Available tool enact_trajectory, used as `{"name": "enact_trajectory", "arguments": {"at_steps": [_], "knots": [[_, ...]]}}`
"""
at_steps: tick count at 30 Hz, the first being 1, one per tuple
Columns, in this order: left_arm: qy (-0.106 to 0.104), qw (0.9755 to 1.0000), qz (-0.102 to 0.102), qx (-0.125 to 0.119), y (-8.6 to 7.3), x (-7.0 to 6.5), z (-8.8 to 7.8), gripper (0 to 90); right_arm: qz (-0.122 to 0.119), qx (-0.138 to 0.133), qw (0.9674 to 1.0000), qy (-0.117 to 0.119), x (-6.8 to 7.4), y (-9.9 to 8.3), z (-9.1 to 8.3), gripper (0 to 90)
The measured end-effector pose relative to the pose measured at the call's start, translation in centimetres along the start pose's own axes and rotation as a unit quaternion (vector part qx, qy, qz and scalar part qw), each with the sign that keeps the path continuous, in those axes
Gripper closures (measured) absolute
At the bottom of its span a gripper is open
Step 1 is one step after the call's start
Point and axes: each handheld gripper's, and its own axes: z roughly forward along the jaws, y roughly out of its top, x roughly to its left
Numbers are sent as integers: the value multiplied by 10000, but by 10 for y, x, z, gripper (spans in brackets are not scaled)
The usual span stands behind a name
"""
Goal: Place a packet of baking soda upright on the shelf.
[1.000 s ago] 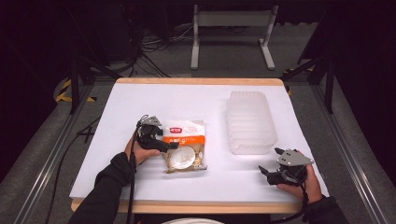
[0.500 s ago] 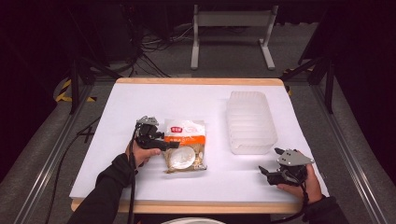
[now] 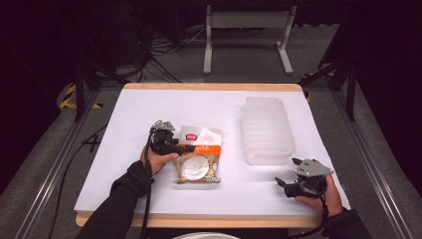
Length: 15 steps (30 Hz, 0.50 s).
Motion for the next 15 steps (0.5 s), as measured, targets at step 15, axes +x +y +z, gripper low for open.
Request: {"name": "enact_trajectory", "arguments": {"at_steps": [15], "knots": [[126,9966,627,-519,6,-24,-24,894,-49,-28,10000,-20,0,0,-2,133]]}}
